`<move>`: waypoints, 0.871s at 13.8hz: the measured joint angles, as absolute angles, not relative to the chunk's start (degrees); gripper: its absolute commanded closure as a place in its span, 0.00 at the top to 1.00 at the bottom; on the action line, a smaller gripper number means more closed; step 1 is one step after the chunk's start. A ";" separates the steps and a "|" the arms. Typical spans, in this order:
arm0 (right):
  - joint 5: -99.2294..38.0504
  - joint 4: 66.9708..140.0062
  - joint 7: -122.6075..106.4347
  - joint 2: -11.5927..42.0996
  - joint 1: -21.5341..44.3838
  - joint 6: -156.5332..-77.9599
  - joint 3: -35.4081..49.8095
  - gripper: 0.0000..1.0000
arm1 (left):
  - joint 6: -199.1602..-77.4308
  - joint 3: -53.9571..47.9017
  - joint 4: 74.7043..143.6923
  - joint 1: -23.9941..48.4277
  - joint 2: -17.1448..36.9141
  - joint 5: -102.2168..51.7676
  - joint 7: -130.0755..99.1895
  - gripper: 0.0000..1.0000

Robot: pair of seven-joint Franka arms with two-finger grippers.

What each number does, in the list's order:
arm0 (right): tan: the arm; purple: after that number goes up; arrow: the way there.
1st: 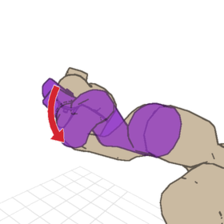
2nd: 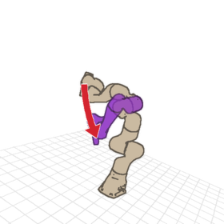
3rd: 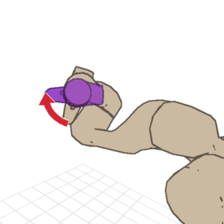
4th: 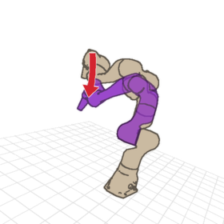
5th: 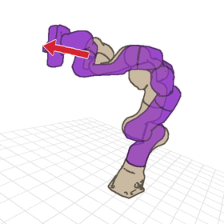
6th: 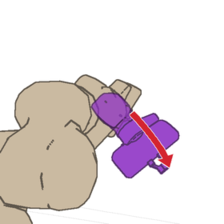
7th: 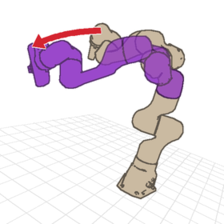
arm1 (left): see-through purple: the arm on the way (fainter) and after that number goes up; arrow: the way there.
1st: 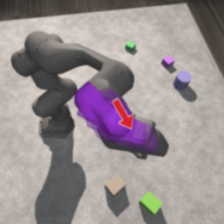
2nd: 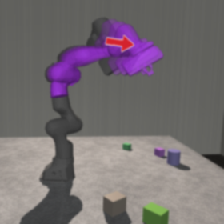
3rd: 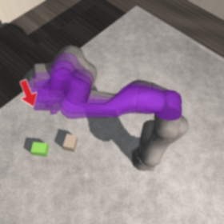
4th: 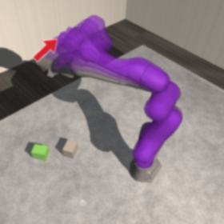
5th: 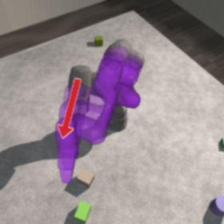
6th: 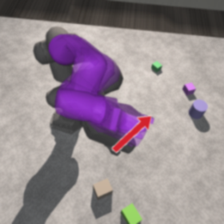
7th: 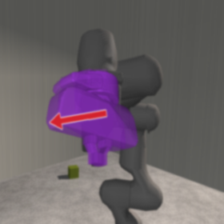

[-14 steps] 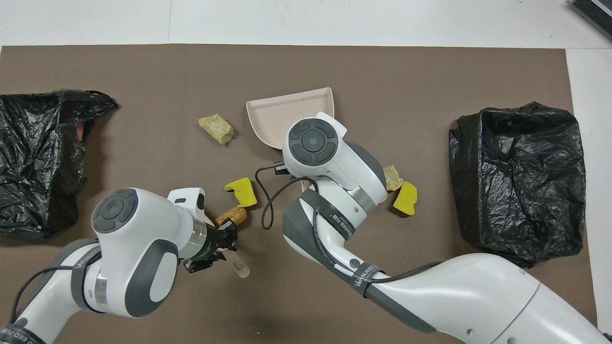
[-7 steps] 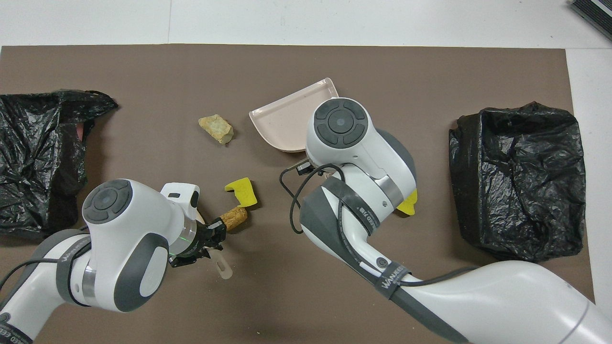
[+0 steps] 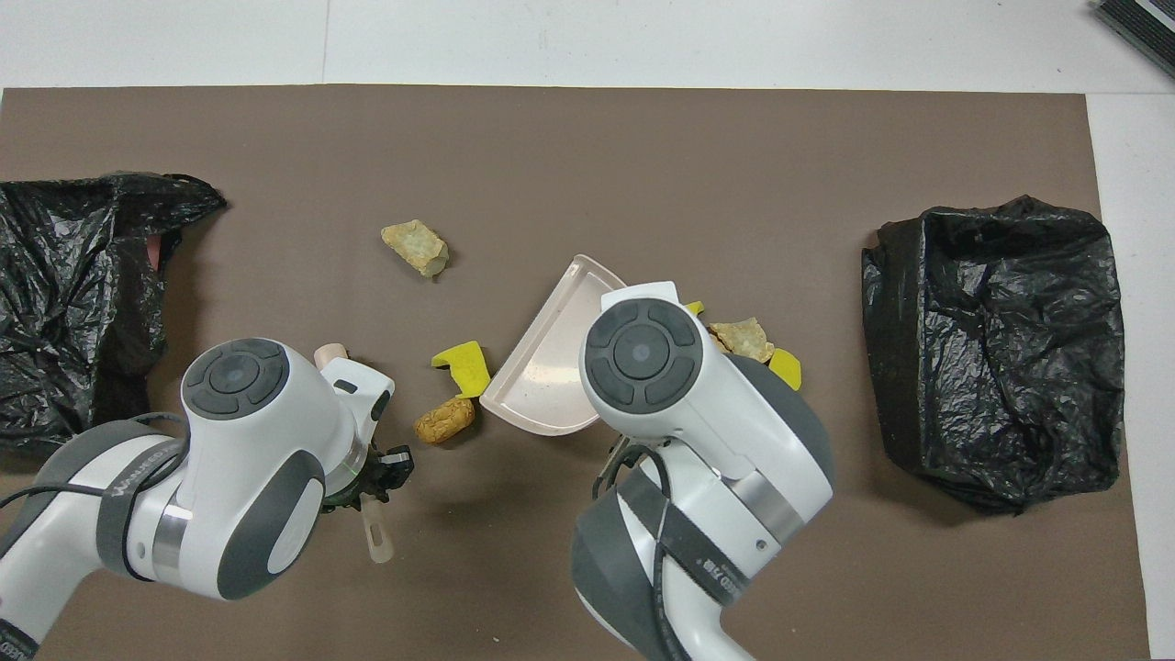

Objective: Sweep and dump trash in bin

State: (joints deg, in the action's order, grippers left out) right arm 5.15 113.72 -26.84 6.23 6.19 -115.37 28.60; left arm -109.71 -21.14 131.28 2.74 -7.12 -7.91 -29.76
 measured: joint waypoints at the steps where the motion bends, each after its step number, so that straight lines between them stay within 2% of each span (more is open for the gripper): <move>1: 4.30 115.05 -30.57 5.56 6.17 -116.32 27.57 0.00 | -110.61 -21.21 131.28 2.74 -7.07 -7.91 -29.38 0.00; 5: 3.13 117.31 -40.57 4.44 6.09 -116.51 24.58 0.00 | -113.64 -20.94 131.31 2.64 -6.87 -7.91 -28.72 0.00; 12: 2.38 118.78 -35.65 4.76 8.23 -118.83 24.46 0.00 | -116.88 -20.76 134.83 1.72 -5.45 -8.58 -14.69 0.00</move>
State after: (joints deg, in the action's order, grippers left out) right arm 2.38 118.78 -35.65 4.76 8.23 -118.83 24.46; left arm -116.88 -20.76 134.83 1.72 -5.45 -8.58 -14.69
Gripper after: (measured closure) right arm 0.692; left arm 0.744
